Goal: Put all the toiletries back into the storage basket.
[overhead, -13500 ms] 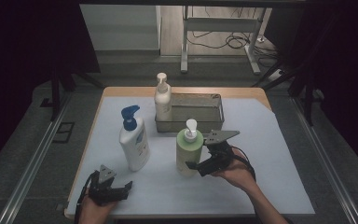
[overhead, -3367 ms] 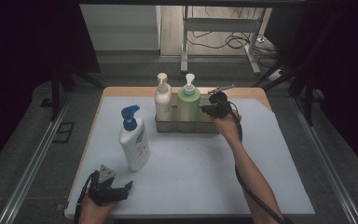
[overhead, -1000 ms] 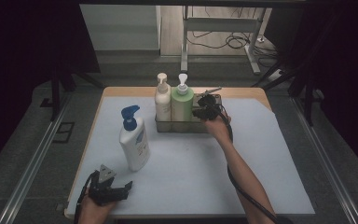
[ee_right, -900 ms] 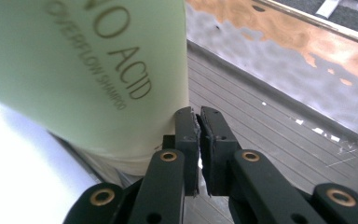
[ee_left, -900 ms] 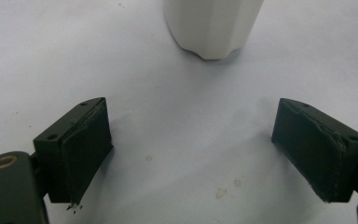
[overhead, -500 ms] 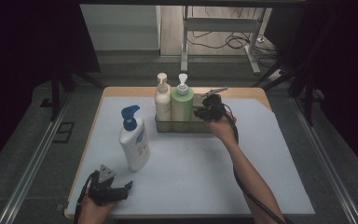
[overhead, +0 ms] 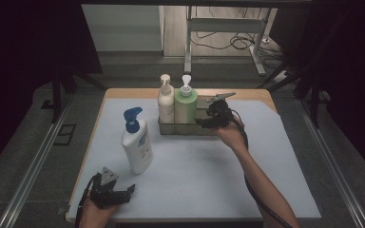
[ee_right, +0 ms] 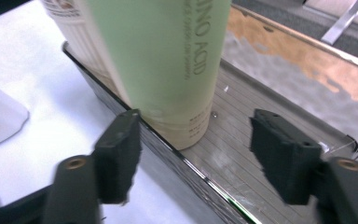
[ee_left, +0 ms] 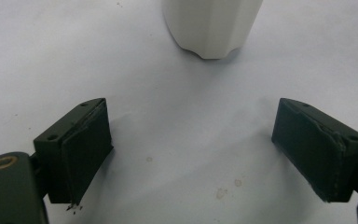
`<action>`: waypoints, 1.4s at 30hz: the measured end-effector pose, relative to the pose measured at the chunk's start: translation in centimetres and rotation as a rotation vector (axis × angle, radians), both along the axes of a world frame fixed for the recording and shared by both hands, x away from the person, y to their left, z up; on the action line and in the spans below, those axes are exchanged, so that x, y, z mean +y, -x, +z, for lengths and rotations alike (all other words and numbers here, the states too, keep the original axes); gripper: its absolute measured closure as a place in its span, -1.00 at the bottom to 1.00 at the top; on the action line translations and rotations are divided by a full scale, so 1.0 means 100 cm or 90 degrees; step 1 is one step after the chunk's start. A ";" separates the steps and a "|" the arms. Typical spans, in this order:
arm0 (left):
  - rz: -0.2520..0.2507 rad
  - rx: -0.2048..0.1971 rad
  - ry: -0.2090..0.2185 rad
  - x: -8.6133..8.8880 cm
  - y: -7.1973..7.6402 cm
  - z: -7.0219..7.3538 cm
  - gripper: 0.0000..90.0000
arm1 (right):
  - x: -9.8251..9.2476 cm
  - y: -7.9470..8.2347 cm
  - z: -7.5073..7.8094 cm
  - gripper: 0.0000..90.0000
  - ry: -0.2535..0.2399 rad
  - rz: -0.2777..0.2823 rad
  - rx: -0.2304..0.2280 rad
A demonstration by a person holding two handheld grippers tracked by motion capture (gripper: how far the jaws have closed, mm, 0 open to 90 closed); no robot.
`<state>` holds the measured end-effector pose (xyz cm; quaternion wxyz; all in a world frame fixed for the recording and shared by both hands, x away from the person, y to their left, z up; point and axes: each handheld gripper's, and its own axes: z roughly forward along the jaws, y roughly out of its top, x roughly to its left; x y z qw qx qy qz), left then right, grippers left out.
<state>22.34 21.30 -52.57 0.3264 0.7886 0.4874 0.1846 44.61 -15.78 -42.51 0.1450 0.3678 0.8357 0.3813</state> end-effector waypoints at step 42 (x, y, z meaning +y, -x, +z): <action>0.011 0.012 0.016 0.007 -0.003 0.005 -0.48 | -0.057 0.084 -0.003 -1.00 0.004 0.055 -0.017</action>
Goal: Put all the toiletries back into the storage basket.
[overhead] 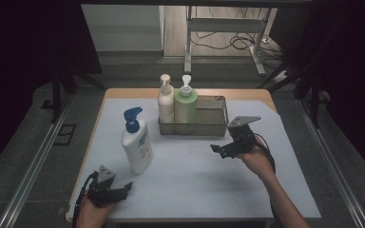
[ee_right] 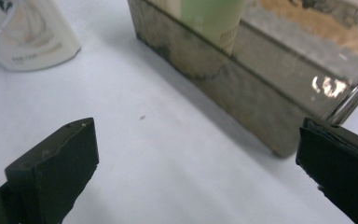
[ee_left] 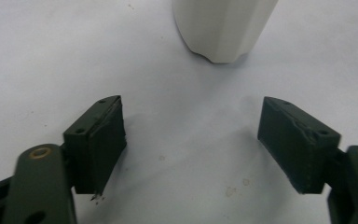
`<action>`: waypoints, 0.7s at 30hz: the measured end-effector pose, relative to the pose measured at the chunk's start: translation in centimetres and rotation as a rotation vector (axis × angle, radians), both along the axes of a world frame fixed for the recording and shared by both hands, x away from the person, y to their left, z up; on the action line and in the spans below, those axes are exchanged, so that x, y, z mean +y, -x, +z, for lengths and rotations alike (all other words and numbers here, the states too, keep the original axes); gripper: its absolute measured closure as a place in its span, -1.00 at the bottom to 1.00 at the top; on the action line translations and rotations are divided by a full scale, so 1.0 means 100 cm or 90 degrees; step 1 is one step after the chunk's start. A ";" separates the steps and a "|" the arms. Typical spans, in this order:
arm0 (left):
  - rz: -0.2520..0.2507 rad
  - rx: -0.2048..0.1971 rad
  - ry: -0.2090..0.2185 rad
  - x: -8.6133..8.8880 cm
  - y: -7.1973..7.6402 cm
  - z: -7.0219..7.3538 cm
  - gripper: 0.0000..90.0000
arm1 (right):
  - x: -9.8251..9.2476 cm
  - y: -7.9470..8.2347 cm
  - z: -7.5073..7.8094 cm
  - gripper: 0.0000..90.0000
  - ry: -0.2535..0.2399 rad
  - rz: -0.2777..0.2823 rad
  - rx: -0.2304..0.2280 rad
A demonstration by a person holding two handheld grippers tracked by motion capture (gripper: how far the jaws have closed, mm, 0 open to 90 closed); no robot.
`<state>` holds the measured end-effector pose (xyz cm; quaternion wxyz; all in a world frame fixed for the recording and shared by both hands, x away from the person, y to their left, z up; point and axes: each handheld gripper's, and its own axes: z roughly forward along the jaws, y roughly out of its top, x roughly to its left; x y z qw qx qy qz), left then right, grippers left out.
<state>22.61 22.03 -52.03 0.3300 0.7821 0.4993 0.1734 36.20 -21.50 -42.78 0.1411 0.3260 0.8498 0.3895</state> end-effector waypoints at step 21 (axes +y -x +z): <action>0.017 -0.015 0.031 0.008 -0.013 0.013 -0.28 | -0.036 0.053 -0.045 -0.96 -0.002 -0.027 0.034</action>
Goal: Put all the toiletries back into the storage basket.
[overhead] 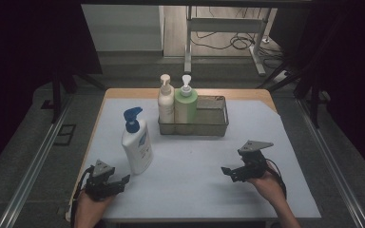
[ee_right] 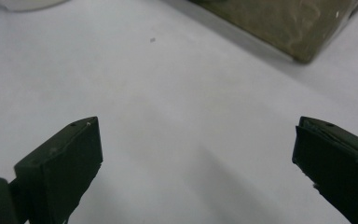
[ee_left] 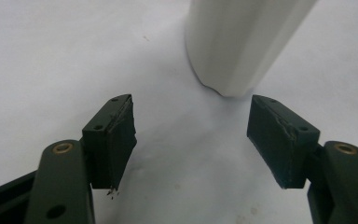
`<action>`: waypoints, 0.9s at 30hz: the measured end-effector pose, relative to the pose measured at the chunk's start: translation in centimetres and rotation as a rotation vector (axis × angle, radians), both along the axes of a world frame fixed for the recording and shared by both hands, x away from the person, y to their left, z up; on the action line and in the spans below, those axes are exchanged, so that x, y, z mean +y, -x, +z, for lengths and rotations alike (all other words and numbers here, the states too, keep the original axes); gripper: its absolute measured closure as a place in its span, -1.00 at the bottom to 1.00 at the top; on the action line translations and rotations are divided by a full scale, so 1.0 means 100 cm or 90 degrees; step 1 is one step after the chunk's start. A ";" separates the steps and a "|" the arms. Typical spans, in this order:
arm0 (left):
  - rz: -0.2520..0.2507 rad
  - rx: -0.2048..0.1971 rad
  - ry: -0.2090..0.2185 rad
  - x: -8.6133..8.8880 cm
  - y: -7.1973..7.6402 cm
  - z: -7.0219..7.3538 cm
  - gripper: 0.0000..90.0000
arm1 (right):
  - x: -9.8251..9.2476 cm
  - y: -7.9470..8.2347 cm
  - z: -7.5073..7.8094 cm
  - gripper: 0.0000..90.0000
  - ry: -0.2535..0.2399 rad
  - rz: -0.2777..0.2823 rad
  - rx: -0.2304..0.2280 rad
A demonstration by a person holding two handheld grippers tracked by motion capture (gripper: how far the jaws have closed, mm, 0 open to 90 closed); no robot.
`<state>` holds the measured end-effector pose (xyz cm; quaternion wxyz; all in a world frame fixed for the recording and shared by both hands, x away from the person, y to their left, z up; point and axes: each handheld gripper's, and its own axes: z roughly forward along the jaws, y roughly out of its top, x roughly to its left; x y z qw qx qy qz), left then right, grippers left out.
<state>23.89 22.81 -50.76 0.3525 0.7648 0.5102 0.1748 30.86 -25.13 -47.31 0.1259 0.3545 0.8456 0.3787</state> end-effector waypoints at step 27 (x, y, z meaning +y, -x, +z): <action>-0.071 0.009 0.003 -0.007 -0.065 -0.002 0.98 | -0.004 0.029 -0.048 -0.88 0.043 -0.021 -0.003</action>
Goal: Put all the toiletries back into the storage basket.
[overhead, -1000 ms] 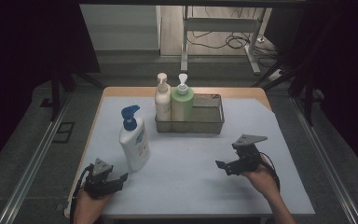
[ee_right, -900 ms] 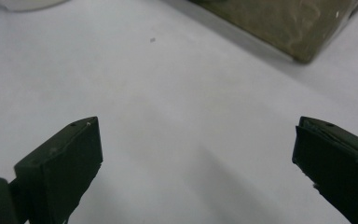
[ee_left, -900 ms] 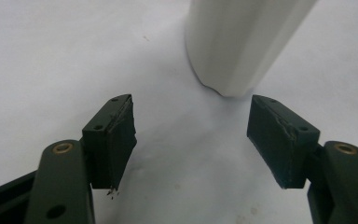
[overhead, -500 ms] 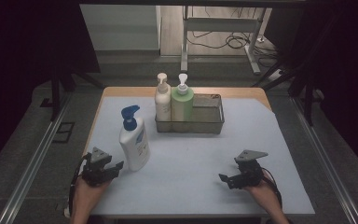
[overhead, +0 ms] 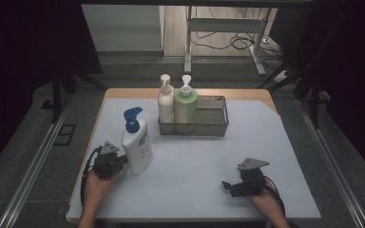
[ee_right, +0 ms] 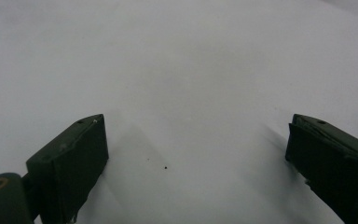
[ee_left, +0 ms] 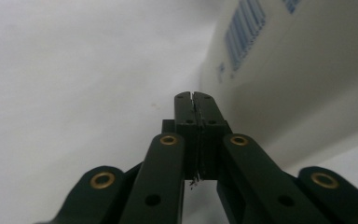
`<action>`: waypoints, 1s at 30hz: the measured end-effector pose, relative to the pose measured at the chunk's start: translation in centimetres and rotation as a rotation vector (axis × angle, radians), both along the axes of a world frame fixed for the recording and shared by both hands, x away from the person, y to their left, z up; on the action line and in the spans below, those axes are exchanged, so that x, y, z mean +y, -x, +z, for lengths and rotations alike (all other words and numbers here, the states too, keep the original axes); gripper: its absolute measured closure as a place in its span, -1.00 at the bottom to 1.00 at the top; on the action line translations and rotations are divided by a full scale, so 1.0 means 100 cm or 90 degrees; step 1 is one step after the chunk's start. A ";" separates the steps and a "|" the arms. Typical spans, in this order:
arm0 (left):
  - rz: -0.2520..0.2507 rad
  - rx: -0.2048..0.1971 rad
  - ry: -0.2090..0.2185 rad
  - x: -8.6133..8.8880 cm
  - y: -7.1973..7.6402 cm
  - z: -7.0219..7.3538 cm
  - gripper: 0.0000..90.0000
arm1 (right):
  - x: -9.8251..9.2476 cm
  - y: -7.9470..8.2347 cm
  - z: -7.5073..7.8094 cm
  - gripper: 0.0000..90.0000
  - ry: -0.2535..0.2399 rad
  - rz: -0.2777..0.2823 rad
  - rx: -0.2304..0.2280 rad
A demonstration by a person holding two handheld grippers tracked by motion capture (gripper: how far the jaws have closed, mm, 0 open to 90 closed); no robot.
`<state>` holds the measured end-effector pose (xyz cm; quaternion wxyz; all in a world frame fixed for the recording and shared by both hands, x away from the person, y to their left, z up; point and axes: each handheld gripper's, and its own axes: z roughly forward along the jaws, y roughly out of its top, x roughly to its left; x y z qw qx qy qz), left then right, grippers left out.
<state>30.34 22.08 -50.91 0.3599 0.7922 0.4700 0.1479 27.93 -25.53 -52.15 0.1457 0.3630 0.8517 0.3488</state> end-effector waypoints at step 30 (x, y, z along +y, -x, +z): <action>-0.012 -0.008 -0.007 -0.026 -0.002 -0.007 0.99 | 0.000 0.000 -0.001 -0.88 -0.002 0.001 -0.004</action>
